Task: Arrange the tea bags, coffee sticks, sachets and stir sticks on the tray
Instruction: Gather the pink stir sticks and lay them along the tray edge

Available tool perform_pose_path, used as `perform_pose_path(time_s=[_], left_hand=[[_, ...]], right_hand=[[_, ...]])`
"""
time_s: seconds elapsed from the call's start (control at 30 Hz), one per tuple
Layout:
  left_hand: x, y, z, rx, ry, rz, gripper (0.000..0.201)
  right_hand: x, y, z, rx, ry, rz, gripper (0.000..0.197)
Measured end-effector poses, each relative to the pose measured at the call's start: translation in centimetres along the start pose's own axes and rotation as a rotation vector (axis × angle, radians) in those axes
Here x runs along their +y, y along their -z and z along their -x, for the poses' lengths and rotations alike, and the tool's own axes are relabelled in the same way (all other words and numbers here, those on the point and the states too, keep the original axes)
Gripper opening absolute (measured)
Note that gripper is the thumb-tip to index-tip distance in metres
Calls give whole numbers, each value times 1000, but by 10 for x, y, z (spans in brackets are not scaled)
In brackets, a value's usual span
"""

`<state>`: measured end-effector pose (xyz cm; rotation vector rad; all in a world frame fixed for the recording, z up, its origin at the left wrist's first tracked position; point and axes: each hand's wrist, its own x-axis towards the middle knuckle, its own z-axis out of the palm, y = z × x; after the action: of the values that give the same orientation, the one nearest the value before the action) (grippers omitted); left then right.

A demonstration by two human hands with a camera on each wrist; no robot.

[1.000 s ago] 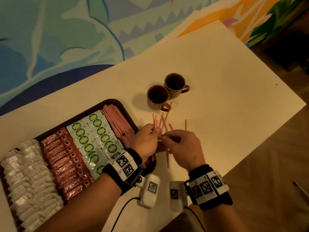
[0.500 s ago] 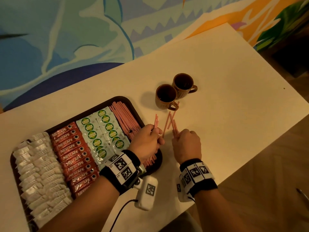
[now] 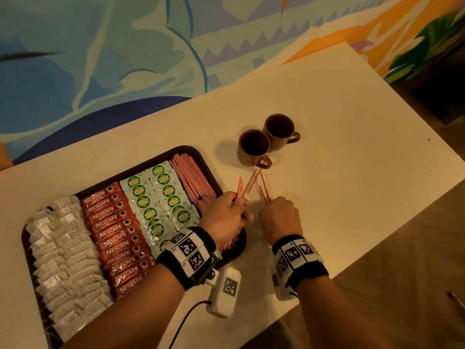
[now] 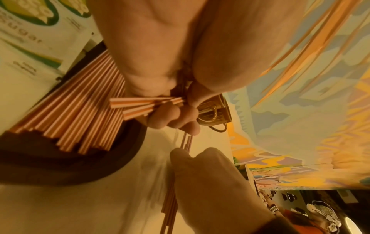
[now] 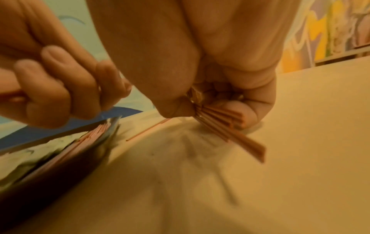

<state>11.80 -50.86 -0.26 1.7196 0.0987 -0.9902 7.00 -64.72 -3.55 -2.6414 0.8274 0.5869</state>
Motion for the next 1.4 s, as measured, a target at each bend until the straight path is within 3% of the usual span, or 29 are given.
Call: perform_pose_path(time_s=[0.17,0.23,0.4,0.53,0.63,0.77,0.87,0.97,1.03,1.13,1.4], left_hand=[[-1,-11,-2,10,-9,-26,22],[-2,-16,-3,6,-18,-35,26],[-1,-27,-3,-98,68,204,58],[-2,-26,-4,-67,87,262,49],[-4,-18,-1,-5,53,215,44],[-4,-4,3,42,74,304,33],[-3,7,7,42,79,422,27],[-3,14,10,48,61,437,26],[-5,18,13,52,49,443,27],[-7,24,17,57,29,429,27],[-14,42,21,72,-20,382,27]], right_hand=[[7,16,17,-67,-68,-309,23],[7,23,22,-97,-53,-457,30],[-6,36,37,-110,33,-576,31],[-14,38,43,-56,155,-432,25],[-9,42,46,-103,196,-582,22],[-5,41,32,-3,0,-862,16],[-13,35,5,86,-156,-782,17],[-33,30,-21,101,-196,-645,31],[-49,24,-33,99,-202,-521,34],[-62,20,-40,112,-182,-346,22],[-58,19,-39,30,-166,-128,24]])
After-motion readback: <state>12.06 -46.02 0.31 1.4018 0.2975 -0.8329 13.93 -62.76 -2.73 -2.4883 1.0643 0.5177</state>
